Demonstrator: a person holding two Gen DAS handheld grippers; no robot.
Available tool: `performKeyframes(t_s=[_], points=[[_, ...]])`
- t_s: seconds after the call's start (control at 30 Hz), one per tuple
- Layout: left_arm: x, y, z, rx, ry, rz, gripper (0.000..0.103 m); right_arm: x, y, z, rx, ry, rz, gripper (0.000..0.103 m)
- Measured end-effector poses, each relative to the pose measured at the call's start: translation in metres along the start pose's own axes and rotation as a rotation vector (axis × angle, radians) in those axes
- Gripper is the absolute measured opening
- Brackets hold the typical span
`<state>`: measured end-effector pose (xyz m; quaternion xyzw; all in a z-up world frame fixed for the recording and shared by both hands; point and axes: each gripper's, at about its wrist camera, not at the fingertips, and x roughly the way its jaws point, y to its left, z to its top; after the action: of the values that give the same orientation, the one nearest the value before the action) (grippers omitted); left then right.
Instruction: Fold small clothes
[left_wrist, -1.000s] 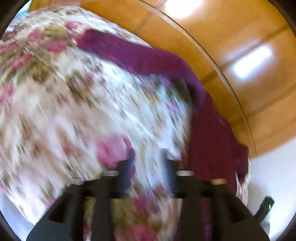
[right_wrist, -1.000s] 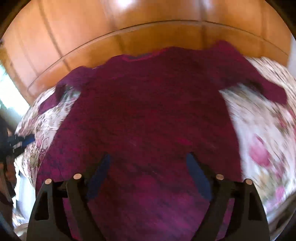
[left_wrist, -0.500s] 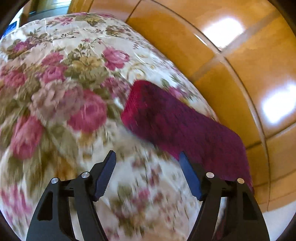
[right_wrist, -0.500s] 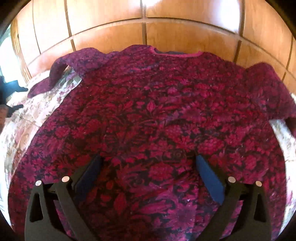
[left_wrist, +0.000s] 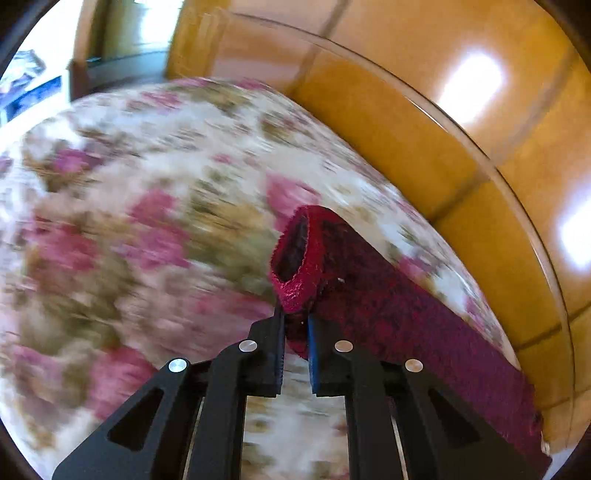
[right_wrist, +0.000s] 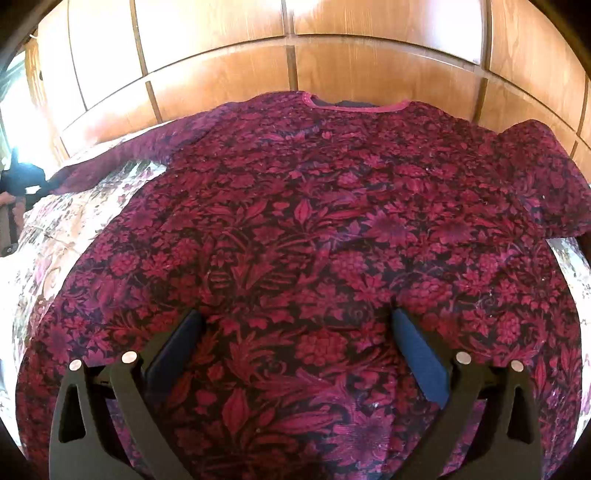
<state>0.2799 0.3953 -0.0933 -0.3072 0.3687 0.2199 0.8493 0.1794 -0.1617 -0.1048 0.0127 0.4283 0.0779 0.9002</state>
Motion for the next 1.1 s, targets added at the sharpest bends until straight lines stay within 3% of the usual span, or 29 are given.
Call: performKeyframes(t_s=[0.13, 0.23, 0.33, 0.37, 0.4, 0.47, 0.57, 0.7, 0.83, 0.93, 1.03, 1.1], points=[[0.008, 0.027, -0.008, -0.004, 0.031, 0.054, 0.009, 0.000, 0.000, 0.000, -0.003, -0.002, -0.004, 0.101], [0.014, 0.022, -0.015, 0.030, 0.024, 0.082, 0.010, 0.000, 0.001, -0.001, -0.004, -0.003, -0.005, 0.101], [0.001, 0.017, -0.015, 0.035, 0.017, 0.101, 0.016, -0.001, 0.000, -0.001, -0.002, -0.006, -0.003, 0.101], [-0.007, 0.014, -0.017, 0.027, 0.009, 0.097, 0.024, 0.000, 0.000, -0.001, -0.004, -0.005, -0.004, 0.101], [-0.016, 0.011, -0.019, 0.024, -0.007, 0.082, 0.029, 0.000, 0.000, -0.001, -0.004, -0.004, -0.004, 0.101], [-0.033, -0.003, -0.027, 0.045, -0.041, 0.052, 0.054, 0.000, 0.000, -0.001, -0.004, -0.005, -0.003, 0.101], [-0.060, -0.034, -0.054, 0.103, -0.059, -0.041, 0.057, -0.001, 0.000, -0.001, -0.001, -0.003, -0.001, 0.101], [-0.078, -0.098, -0.110, 0.276, 0.015, -0.193, 0.057, -0.008, -0.007, 0.005, 0.039, 0.015, 0.039, 0.101], [-0.101, -0.177, -0.191, 0.521, 0.092, -0.355, 0.059, -0.039, -0.045, 0.011, 0.195, -0.036, 0.091, 0.099], [-0.109, -0.216, -0.243, 0.646, 0.144, -0.434, 0.059, -0.070, -0.103, 0.009, 0.375, -0.115, 0.075, 0.095], [-0.110, -0.244, -0.289, 0.762, 0.190, -0.463, 0.059, -0.093, -0.188, -0.005, 0.636, -0.183, 0.033, 0.079], [-0.106, -0.254, -0.309, 0.805, 0.226, -0.467, 0.059, -0.094, -0.236, -0.016, 0.767, -0.195, -0.017, 0.061]])
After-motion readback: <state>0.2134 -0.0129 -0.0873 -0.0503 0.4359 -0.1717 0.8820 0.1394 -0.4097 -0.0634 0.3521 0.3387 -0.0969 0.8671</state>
